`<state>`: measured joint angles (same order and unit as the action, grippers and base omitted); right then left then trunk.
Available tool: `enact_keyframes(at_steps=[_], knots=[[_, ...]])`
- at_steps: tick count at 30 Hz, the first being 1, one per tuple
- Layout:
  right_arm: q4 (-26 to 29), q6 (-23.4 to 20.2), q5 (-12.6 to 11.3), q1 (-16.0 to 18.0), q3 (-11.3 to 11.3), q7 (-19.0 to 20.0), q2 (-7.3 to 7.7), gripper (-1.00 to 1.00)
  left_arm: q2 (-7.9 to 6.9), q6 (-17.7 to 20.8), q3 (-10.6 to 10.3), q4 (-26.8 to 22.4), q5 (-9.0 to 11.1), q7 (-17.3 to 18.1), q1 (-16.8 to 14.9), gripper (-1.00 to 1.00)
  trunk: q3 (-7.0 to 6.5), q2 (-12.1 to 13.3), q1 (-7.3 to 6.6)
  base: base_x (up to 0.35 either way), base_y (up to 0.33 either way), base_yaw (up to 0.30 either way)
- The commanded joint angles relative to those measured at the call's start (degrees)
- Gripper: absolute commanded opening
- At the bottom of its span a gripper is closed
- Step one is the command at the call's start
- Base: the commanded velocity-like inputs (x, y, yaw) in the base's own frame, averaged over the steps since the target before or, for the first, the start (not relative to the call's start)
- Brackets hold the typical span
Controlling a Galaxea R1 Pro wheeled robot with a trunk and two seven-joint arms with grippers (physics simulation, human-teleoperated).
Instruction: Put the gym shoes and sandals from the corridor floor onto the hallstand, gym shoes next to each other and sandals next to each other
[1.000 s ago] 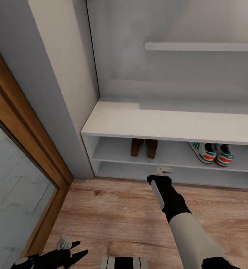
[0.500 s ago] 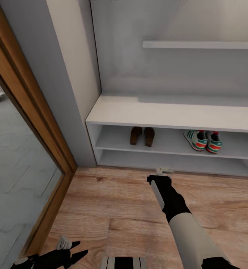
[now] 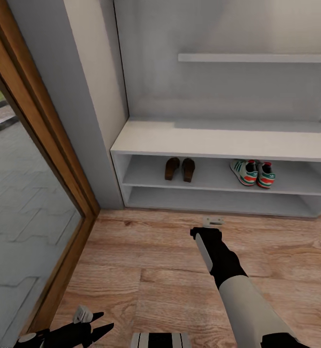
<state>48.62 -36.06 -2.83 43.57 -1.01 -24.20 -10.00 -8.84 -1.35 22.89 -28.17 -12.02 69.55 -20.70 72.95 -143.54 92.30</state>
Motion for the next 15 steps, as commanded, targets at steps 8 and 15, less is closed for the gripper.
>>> enact_keyframes(at_steps=[8, 15], knots=[[-1.94, -0.23, -0.33, 0.03, -0.10, -0.41, 0.00, 1.00, -0.03, -0.01, 0.48, -0.04, -0.59, 0.28, -0.05, 1.00, -1.07, 0.05, -0.14, -0.002, 0.000, 0.000], [-3.20, -0.14, -0.34, 0.03, -0.10, -0.33, 0.00, 1.00, -0.20, 0.02, 0.67, -0.04, -0.56, 0.30, -0.05, 1.00, -2.62, 0.14, -0.32, 0.000, 0.000, 0.000]])
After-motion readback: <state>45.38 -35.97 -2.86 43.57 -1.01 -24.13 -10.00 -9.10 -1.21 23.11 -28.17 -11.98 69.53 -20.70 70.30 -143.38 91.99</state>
